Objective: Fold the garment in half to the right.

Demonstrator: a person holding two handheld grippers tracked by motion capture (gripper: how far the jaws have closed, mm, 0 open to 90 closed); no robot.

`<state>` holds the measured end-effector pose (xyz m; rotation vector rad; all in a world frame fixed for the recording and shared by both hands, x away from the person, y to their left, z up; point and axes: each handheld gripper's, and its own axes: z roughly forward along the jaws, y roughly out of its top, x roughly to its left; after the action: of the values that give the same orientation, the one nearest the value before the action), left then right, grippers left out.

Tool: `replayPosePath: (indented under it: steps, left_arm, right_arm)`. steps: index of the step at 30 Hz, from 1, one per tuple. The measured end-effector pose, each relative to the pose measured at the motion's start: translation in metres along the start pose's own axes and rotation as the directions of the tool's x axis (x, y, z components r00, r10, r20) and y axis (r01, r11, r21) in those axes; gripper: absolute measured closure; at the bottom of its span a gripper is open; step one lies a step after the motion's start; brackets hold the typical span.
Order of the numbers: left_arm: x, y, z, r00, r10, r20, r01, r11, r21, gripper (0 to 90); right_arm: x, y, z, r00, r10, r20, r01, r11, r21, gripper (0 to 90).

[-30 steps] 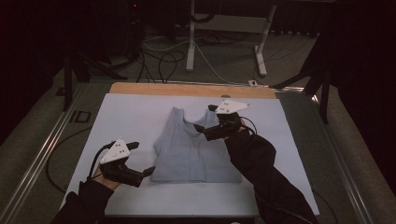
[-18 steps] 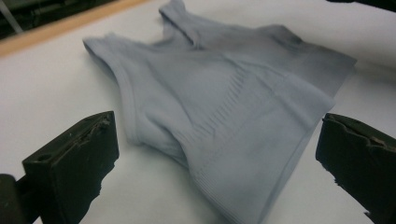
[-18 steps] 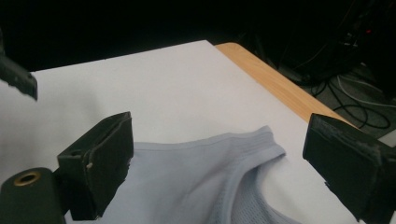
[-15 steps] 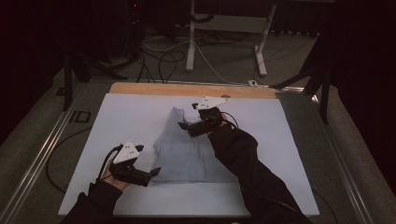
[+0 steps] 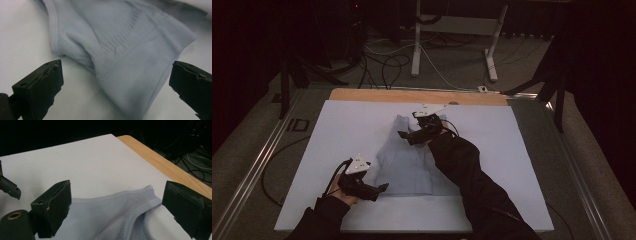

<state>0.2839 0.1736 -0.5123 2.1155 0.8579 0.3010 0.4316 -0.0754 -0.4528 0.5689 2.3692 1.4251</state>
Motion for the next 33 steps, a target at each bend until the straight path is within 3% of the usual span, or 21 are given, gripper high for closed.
replayPosePath:
  steps: [1,2,3,4,5,6,11,15,17,20,22,28,33]
  left_arm:
    - [0.0,0.0,0.002,1.0,0.002,0.0,-0.002,0.9996,0.029,0.5]
    - [0.0,0.0,0.002,1.0,0.002,0.0,-0.002,0.9996,0.029,0.5]
    - [-0.002,0.0,0.007,1.0,-0.006,-0.005,0.007,0.9964,0.084,0.6]
    - [-0.002,0.0,0.007,1.0,-0.006,-0.005,0.007,0.9964,0.084,0.9]
    - [-0.004,0.0,0.011,0.9999,-0.008,-0.008,0.009,0.9918,0.128,2.7]
    - [-0.005,0.0,0.012,1.0,-0.006,-0.008,0.007,0.9909,0.135,3.2]
    - [-0.005,-0.001,0.011,0.9993,-0.019,-0.033,0.024,0.9899,0.14,19.2]
    - [-0.007,-0.004,0.014,0.9997,-0.022,-0.003,0.023,0.9871,0.159,30.0]
    - [-0.008,-0.005,0.017,0.9997,-0.021,0.007,0.02,0.9845,0.174,30.7]
    - [-0.011,-0.004,0.018,1.0,-0.005,0.008,0.003,0.9837,0.18,39.7]
    - [-0.012,-0.004,0.018,1.0,0.0,0.003,0.0,0.9829,0.184,40.5]
    - [-0.022,-0.002,0.019,0.9984,0.053,0.018,-0.056,0.9791,0.196,55.1]
    - [-0.025,-0.001,0.02,0.9973,0.059,0.043,-0.067,0.9775,0.2,67.3]
  right_arm:
    - [0.0,0.0,0.001,1.0,-0.001,-0.002,0.001,1.0,0.002,8.8]
    - [0.001,0.0,0.002,1.0,0.004,-0.005,-0.004,1.0,0.0,8.8]
    - [0.0,0.0,0.003,1.0,0.001,-0.008,-0.001,1.0,0.003,8.8]
    - [0.0,-0.001,0.004,1.0,0.004,-0.009,-0.004,1.0,0.004,8.8]
    - [0.0,-0.001,0.006,0.9999,0.005,-0.009,-0.005,1.0,0.008,8.8]
    - [0.0,-0.002,0.007,1.0,-0.003,-0.009,0.004,1.0,0.01,8.8]
    - [0.001,-0.003,0.012,0.9999,-0.004,-0.013,0.005,1.0,0.016,8.8]
    - [0.0,-0.003,0.016,0.9999,0.002,-0.012,-0.001,1.0,0.025,8.8]
    - [0.0,-0.003,0.017,0.9999,0.001,-0.01,-0.001,1.0,0.027,8.8]
    - [0.0,-0.004,0.018,0.9999,0.003,-0.01,-0.002,1.0,0.024,8.8]
    - [0.0,-0.004,0.019,0.9999,0.004,-0.01,-0.004,1.0,0.026,8.8]
    - [-0.001,-0.001,0.021,0.9999,-0.008,-0.011,0.008,0.999,0.032,8.8]
    - [-0.003,0.003,0.022,0.9999,0.001,-0.012,-0.001,1.0,0.025,8.8]
